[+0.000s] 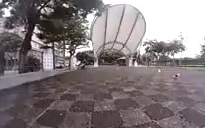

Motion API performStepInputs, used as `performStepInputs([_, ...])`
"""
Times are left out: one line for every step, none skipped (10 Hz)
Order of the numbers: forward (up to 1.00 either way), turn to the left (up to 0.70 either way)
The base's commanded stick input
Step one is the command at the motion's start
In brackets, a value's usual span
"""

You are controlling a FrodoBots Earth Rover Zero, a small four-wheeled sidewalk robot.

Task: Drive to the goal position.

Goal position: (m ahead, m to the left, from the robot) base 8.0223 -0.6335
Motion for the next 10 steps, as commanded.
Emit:
performStepInputs([1.0, 0.06])
performStepInputs([1.0, 0.0])
performStepInputs([1.0, 0.0])
performStepInputs([1.0, 0.0])
performStepInputs([1.0, 0.0])
performStepInputs([1.0, 0.0])
performStepInputs([1.0, 0.0])
performStepInputs([1.0, 0.0])
performStepInputs([1.0, 0.0])
performStepInputs([1.0, 0.0])
